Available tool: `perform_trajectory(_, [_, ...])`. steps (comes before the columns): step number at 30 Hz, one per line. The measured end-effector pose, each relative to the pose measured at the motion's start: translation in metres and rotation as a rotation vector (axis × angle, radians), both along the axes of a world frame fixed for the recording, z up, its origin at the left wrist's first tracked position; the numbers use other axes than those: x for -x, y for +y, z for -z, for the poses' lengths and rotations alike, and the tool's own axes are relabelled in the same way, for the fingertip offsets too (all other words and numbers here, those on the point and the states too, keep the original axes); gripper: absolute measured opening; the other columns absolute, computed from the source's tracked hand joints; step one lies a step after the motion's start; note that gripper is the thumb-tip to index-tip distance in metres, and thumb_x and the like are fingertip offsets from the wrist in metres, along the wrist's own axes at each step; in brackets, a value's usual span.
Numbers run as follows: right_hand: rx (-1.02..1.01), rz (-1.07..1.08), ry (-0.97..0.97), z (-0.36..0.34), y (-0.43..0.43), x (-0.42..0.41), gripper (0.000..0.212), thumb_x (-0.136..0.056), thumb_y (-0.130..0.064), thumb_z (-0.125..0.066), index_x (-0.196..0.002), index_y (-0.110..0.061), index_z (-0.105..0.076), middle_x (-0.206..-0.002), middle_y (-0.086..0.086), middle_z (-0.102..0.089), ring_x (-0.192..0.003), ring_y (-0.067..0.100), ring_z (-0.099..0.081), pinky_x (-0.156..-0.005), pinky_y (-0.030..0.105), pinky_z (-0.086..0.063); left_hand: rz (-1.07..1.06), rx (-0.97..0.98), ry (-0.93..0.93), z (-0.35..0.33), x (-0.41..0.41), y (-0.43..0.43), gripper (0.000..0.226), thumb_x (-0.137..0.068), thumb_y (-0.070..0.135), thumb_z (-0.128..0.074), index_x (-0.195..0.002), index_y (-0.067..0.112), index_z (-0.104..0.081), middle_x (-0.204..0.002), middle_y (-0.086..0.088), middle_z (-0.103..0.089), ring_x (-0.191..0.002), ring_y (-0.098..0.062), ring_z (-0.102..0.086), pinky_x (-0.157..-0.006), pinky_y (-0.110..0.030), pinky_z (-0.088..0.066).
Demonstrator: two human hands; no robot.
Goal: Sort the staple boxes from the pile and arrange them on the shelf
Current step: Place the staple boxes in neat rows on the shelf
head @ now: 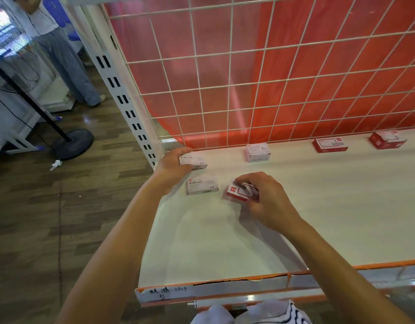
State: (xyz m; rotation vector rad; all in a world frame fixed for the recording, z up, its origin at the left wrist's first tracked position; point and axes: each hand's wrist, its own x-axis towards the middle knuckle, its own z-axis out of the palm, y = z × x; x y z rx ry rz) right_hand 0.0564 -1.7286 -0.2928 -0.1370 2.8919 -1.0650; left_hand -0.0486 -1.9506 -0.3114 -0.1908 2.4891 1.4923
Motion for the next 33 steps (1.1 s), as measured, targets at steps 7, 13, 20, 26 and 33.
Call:
perform_trajectory(7, [-0.007,0.005,-0.038,-0.004,-0.004,0.004,0.051,-0.076,-0.001,-0.069,-0.121,-0.023,-0.061,-0.123,-0.002,-0.057,-0.109,0.015,-0.050,-0.086,0.017,-0.037,0.215,0.329,0.190,0.001,0.007,0.000,0.045,-0.087,0.021,-0.066,-0.130,0.023,-0.053,-0.116,0.011,-0.060,-0.102,-0.008,-0.056,-0.085,-0.021,-0.043])
perform_trajectory(13, [0.006,0.018,-0.044,-0.002,-0.004,0.008,0.051,-0.075,-0.001,-0.069,-0.121,-0.023,-0.062,-0.123,-0.002,-0.057,-0.108,0.014,-0.049,-0.087,0.016,-0.036,0.216,0.483,0.420,0.009,-0.002,-0.004,0.039,-0.085,0.030,-0.068,-0.122,0.022,-0.060,-0.124,0.004,-0.057,-0.117,-0.015,-0.047,-0.098,-0.028,-0.036])
perform_trajectory(20, [0.003,0.013,-0.040,0.004,-0.004,0.014,0.048,-0.079,0.000,-0.065,-0.121,-0.024,-0.062,-0.123,-0.003,-0.056,-0.109,0.013,-0.048,-0.088,0.013,-0.033,0.405,0.549,0.532,0.008,-0.037,-0.010,0.039,-0.075,0.045,-0.076,-0.107,0.023,-0.071,-0.123,0.004,-0.054,-0.120,-0.015,-0.039,-0.099,-0.025,-0.028])
perform_trajectory(26, [-0.008,-0.001,-0.011,0.008,-0.008,0.020,0.050,-0.077,0.002,-0.063,-0.119,-0.025,-0.062,-0.120,-0.003,-0.057,-0.109,0.015,-0.048,-0.088,0.013,-0.032,0.317,0.531,0.569,0.013,-0.030,0.004,0.038,-0.072,0.044,-0.078,-0.104,0.023,-0.074,-0.123,0.000,-0.056,-0.120,-0.021,-0.041,-0.104,-0.040,-0.034])
perform_trajectory(33, [-0.008,0.021,0.003,0.008,-0.003,0.022,0.049,-0.077,0.001,-0.064,-0.119,-0.025,-0.062,-0.122,-0.004,-0.057,-0.109,0.012,-0.047,-0.086,0.011,-0.030,0.304,0.573,0.522,0.014,-0.012,0.008,0.035,-0.080,0.040,-0.073,-0.109,0.020,-0.069,-0.143,-0.002,-0.044,-0.136,-0.023,-0.030,-0.113,-0.039,-0.025])
